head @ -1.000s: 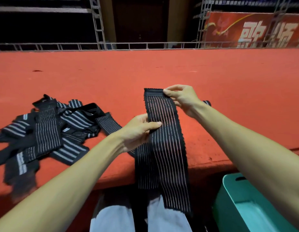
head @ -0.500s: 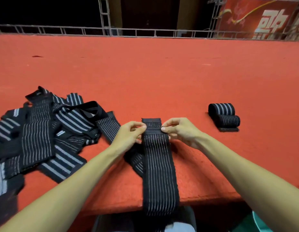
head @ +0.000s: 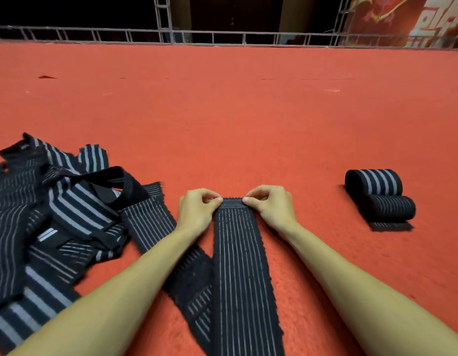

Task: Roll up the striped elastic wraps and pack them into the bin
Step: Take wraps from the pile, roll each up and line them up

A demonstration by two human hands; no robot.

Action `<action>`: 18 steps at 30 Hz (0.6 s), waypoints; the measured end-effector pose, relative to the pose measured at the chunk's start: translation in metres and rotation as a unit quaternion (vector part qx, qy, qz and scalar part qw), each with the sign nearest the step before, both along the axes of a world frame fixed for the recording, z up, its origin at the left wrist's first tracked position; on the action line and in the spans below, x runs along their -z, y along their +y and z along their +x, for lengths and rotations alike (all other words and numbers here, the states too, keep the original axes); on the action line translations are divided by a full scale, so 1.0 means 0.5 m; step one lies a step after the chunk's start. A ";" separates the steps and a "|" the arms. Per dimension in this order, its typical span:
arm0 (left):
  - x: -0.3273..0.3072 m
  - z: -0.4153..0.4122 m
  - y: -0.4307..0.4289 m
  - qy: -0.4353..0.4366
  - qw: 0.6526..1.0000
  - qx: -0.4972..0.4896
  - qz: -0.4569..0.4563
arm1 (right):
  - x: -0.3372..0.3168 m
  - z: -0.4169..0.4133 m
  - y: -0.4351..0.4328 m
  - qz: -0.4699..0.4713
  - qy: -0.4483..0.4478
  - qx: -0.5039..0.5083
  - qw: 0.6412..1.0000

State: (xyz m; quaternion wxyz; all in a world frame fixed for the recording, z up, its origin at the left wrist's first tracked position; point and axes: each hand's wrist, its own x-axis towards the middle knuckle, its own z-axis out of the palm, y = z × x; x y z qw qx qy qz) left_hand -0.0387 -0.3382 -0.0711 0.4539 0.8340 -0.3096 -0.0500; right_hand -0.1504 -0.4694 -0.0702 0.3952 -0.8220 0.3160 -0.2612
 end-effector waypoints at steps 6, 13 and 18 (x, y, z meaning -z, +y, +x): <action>0.019 0.005 -0.010 -0.054 0.999 0.004 0.004 | 0.024 0.013 -0.006 -0.046 0.014 0.013 0.999; 0.021 0.002 -0.016 -0.065 0.996 0.014 0.056 | 0.022 0.013 0.001 -0.100 0.057 -0.006 0.993; -0.002 -0.021 0.008 -0.047 0.993 0.094 0.044 | 0.002 -0.012 0.024 -0.085 0.020 -0.040 0.995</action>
